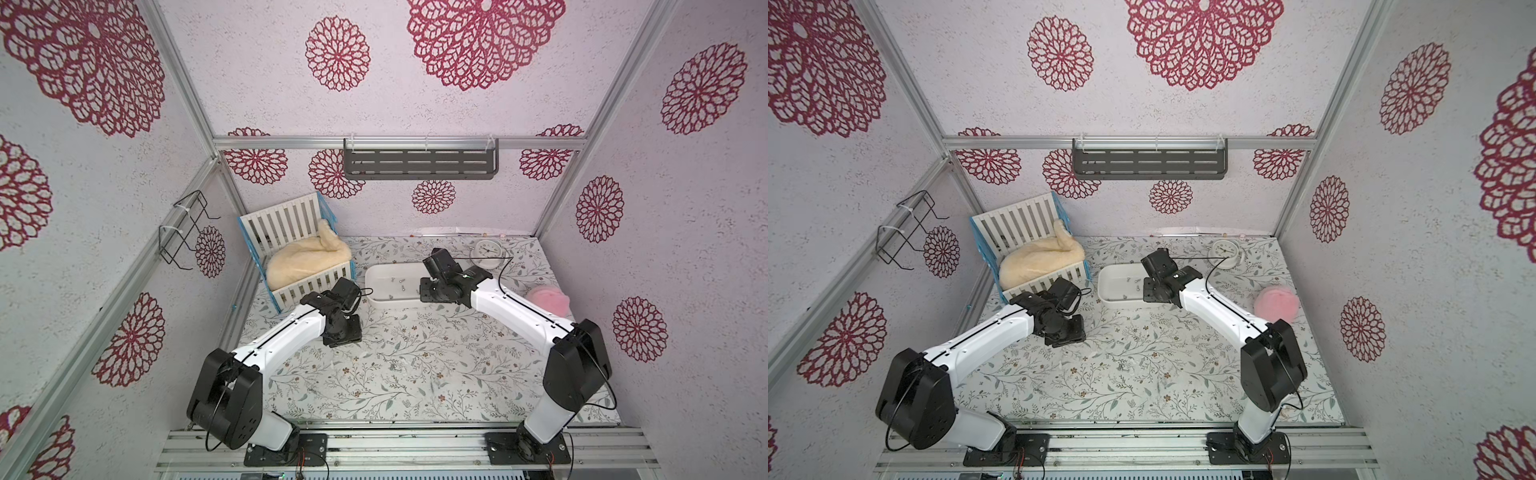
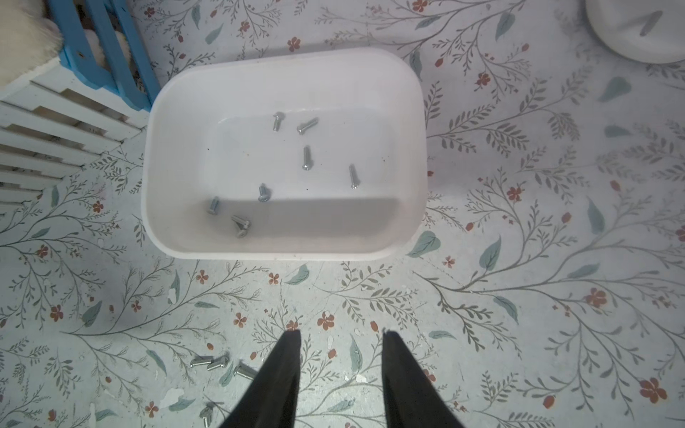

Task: Put the screws on the desktop into the storage box
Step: Pick up the screw from the center of the board.

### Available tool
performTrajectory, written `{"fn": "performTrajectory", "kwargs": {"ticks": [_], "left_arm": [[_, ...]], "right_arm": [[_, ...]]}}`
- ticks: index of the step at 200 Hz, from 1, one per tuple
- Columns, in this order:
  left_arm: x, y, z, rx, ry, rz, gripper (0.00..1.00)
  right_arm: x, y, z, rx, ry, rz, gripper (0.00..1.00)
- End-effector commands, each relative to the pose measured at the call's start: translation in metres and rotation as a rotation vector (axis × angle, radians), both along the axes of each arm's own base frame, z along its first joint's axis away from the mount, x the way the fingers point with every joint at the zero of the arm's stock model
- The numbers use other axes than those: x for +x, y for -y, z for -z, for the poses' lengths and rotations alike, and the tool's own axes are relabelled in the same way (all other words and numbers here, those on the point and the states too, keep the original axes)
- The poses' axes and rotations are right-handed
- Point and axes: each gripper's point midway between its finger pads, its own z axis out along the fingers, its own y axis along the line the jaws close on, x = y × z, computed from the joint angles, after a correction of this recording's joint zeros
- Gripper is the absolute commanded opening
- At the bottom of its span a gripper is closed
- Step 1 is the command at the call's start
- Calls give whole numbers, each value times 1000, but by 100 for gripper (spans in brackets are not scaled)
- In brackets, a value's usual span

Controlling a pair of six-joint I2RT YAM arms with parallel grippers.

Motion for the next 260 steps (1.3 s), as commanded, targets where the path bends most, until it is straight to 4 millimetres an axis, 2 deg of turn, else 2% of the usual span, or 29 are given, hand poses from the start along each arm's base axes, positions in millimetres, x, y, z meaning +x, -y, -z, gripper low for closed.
{"fn": "performTrajectory", "kwargs": {"ticks": [1,34,66,133,181,260], "left_arm": [[9,22,-1,-27,23,32,45],[4,43,13,-19,-5,66,43],[1,53,26,-4,-29,79,41],[-7,64,50,34,-70,99,39],[-7,75,60,48,-79,119,39],[-11,76,84,115,-115,128,38]], "right_arm": [[-1,2,-24,74,70,23,40],[-8,17,-21,67,65,49,40],[-11,28,-25,69,76,70,40],[-16,49,-34,75,99,110,40],[-17,61,-34,64,99,127,40],[-18,71,-30,69,96,136,40]]}}
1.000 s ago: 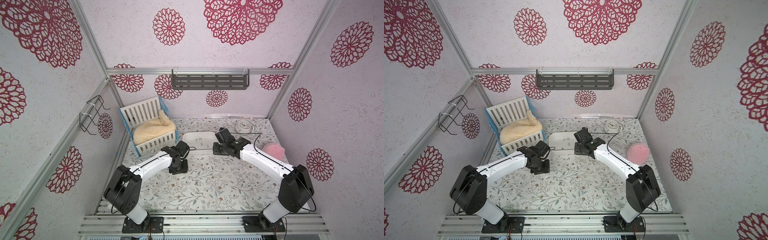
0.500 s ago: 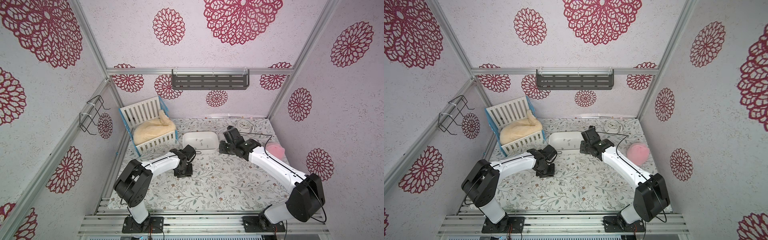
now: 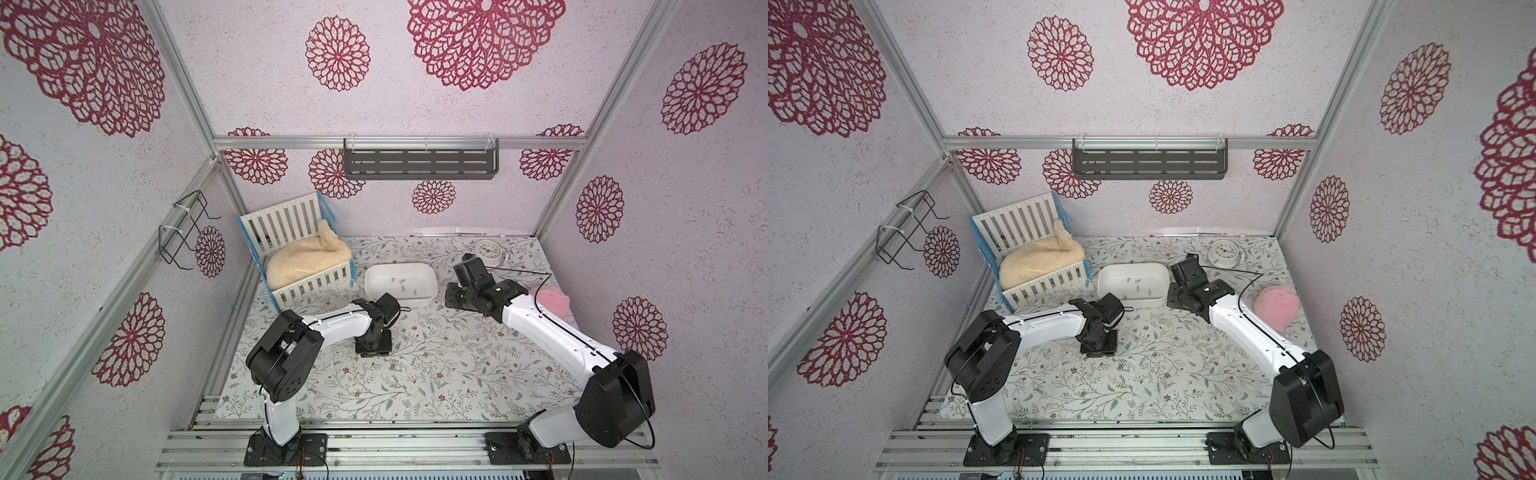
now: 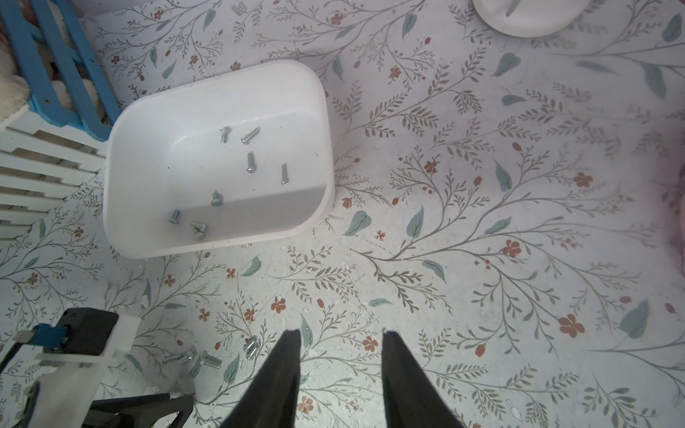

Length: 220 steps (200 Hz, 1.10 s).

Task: Put the screws on the desktop into the storage box
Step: Pick up the screw from the center of the board.

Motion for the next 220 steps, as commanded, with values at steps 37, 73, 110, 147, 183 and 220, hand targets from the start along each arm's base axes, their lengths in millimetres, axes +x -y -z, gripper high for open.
{"fn": "performTrajectory", "kwargs": {"ticks": [37,73,110,147,183,220], "left_arm": [[-2,4,13,41,-1,17,30],[-7,3,17,54,-12,19,22],[-10,1,15,66,-8,25,15],[-8,1,4,61,12,27,13],[-4,1,-13,55,45,37,11],[-3,-1,-23,57,60,46,10]], "right_arm": [[0,6,-16,35,57,9,40],[0,9,-16,36,58,12,40],[0,7,-16,47,57,11,40],[-1,7,-19,57,61,13,40],[-2,7,-22,63,66,15,39],[-1,6,-23,71,68,16,39]]}}
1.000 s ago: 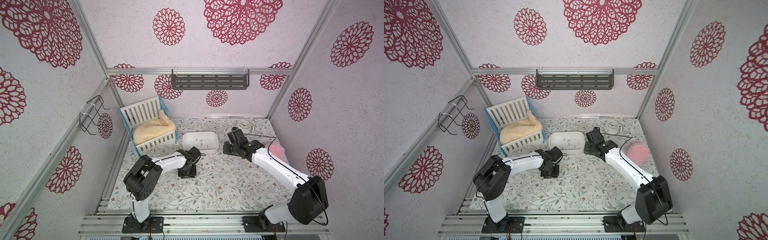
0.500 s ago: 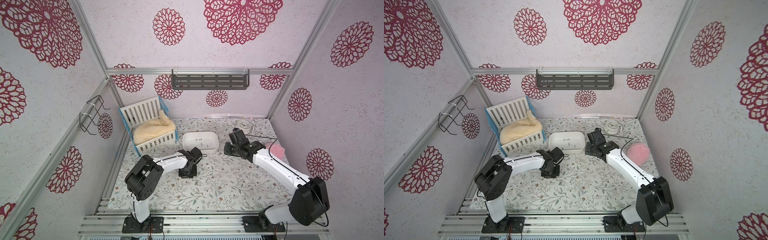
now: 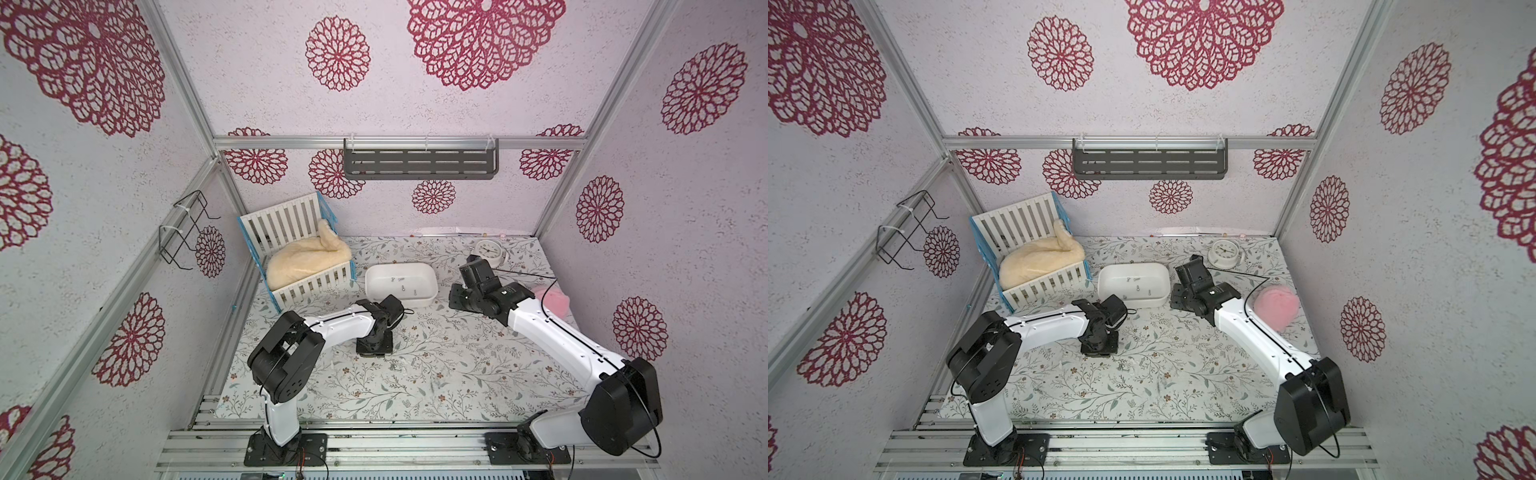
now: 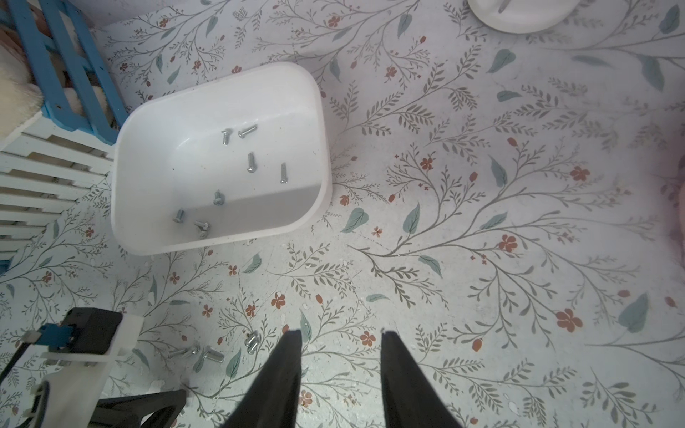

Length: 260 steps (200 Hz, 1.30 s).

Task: Put the screws on the desktop into the storage box
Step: Pick up the screw from the center of the board, then place the screw in the storage box.

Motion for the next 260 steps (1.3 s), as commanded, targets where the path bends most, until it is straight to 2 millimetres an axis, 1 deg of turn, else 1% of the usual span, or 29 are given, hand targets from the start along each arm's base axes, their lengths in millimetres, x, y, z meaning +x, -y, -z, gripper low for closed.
{"fn": "performTrajectory", "kwargs": {"ticks": [1,45,66,98,132,145,171,185,214,217,218,220,238,250,260], "left_arm": [[0,3,-18,-4,34,25,10],[-1,2,-22,-8,39,26,10],[1,0,-30,0,57,38,10],[12,0,-46,9,98,54,10],[34,3,-66,8,135,66,10],[45,4,-74,6,149,67,10],[73,2,-94,-7,188,60,10],[92,0,-109,-20,219,48,10],[133,-6,-125,-30,256,33,10],[138,-6,-130,-38,267,32,10],[139,-6,-124,-31,254,33,10],[142,-6,-119,-25,246,35,11],[171,-6,-117,-37,251,23,11],[189,-5,-112,-56,252,9,11],[201,-1,-103,-72,242,3,11]], "right_arm": [[4,1,-21,44,60,14,39],[3,0,-22,48,61,14,39],[3,1,-24,48,62,16,39],[2,2,-26,44,64,20,39],[2,5,-26,34,66,24,39],[1,6,-27,32,67,27,39],[0,10,-28,28,71,33,39],[0,13,-29,28,73,39,39],[-1,17,-30,29,72,46,39],[-1,17,-31,29,74,47,39],[-1,17,-31,30,74,46,39],[-1,17,-30,29,73,45,39],[-2,17,-28,33,68,50,39],[-3,16,-25,41,62,48,39],[-3,15,-23,48,58,48,39]]}}
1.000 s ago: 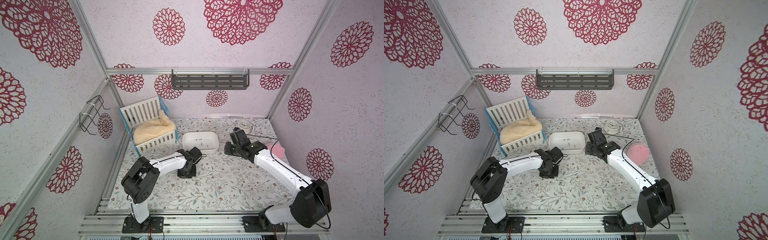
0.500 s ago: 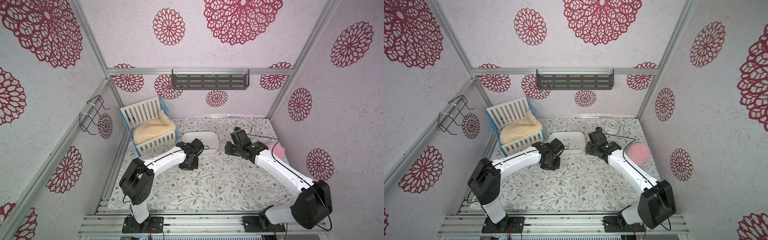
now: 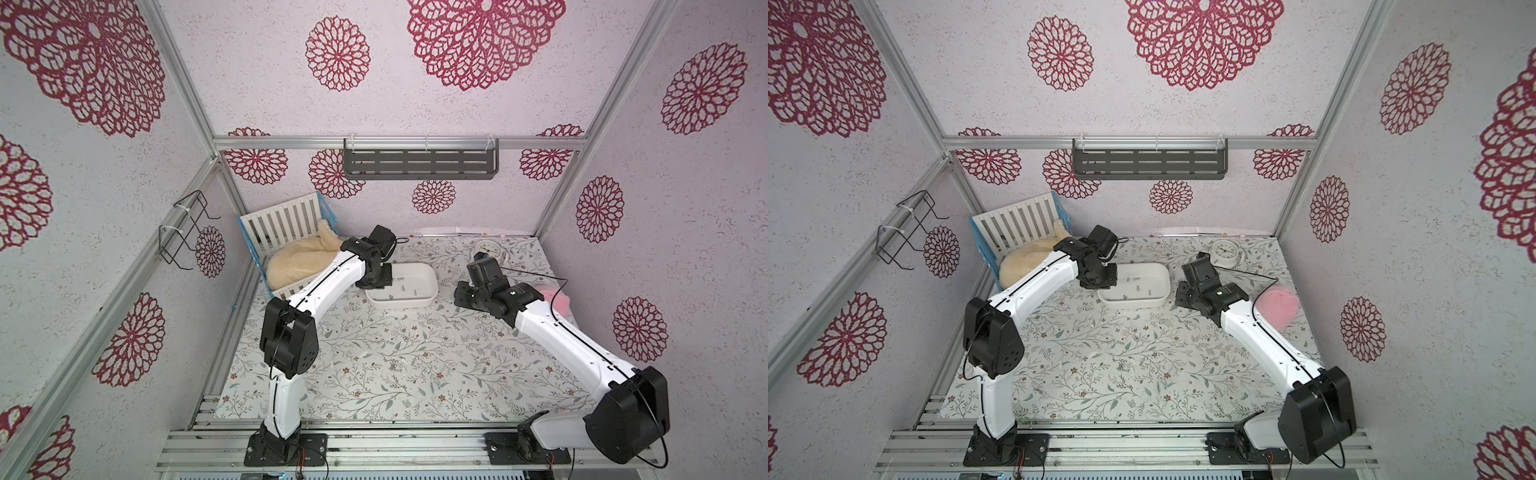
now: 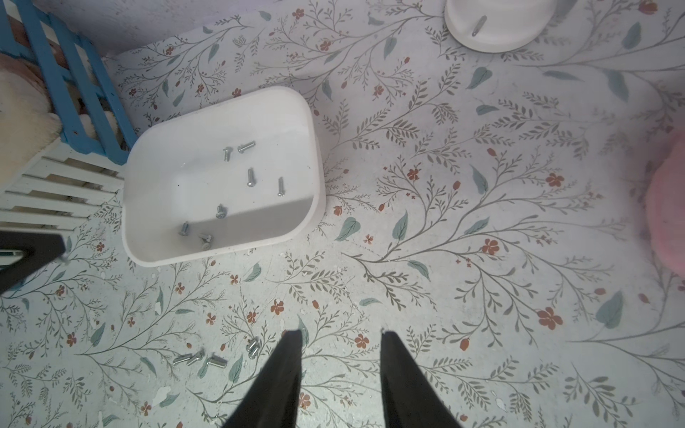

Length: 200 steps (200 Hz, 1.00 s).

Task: Put the screws on the desktop into the storage box
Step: Place the screw in the storage box.

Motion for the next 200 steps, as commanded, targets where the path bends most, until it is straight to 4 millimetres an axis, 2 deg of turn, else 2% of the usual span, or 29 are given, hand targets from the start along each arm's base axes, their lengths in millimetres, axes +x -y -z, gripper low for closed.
{"fn": "performTrajectory", "kwargs": {"ticks": [1,21,22,50,87,115,140,167,200], "left_arm": [[18,-1,25,1,-60,20,11],[37,3,43,-11,-80,13,11],[39,4,39,-17,-72,13,11],[54,6,62,-35,-108,3,12],[57,6,78,-34,-138,11,15],[53,6,82,-35,-155,23,23],[53,7,66,-41,-126,40,29],[50,7,27,-59,-63,52,30],[19,-1,-21,-57,-10,57,31]], "right_arm": [[-3,2,-8,33,26,18,39],[-3,2,-4,30,17,16,39],[-3,2,-3,28,16,17,39],[-2,2,3,19,-1,16,39],[-1,1,7,24,-8,17,39],[1,-1,7,29,-9,16,39],[4,-4,2,40,-4,15,39],[5,-7,-5,61,8,14,39],[1,-18,-8,96,10,-9,39]]}}
